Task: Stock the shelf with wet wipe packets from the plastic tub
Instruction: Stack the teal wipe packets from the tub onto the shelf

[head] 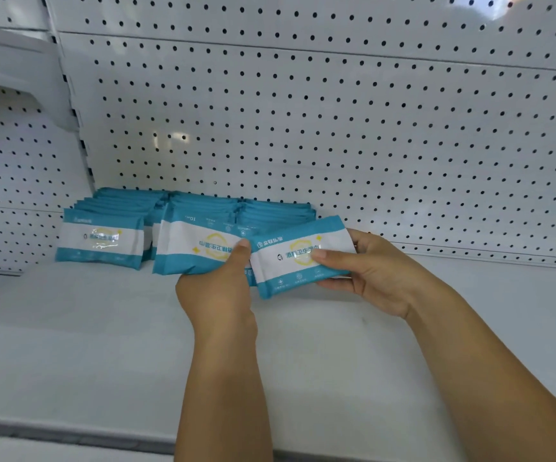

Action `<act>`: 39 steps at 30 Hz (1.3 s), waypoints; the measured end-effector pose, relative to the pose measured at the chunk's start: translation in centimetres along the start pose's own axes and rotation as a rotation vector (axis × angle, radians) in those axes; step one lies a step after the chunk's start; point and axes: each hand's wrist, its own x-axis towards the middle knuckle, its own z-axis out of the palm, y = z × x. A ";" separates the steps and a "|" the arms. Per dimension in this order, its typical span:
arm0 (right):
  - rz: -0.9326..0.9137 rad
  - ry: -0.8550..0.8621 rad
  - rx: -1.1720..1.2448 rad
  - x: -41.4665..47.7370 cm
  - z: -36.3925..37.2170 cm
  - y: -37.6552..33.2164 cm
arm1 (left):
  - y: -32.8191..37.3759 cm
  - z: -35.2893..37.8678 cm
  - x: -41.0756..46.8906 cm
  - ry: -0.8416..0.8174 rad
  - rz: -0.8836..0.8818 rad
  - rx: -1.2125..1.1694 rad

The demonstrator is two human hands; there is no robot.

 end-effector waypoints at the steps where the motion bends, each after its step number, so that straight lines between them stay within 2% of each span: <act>1: -0.001 0.004 -0.028 0.1 0.0 0.2 | 0.1 -0.1 0.0 0.006 0.001 -0.003; 7: -0.112 0.212 -0.001 1.2 0.6 1.7 | 1.0 -1.0 0.1 0.068 0.047 0.010; 15: -0.304 0.510 -0.583 2.5 2.1 4.1 | 1.6 -2.3 0.9 0.105 -0.052 -0.053; 24: -0.353 0.663 -0.904 4.7 3.8 4.5 | 1.8 -2.3 1.3 0.107 -0.125 -0.049; 31: -0.371 0.704 -0.926 4.5 4.1 4.9 | 2.1 -2.4 1.1 0.105 -0.135 -0.021; 37: -0.525 0.728 -0.652 2.4 4.2 3.4 | 2.1 -1.9 0.1 -0.070 -0.046 0.085; 39: -0.536 0.659 -0.519 1.5 4.7 2.3 | 2.0 -1.7 -0.1 -0.159 -0.052 0.144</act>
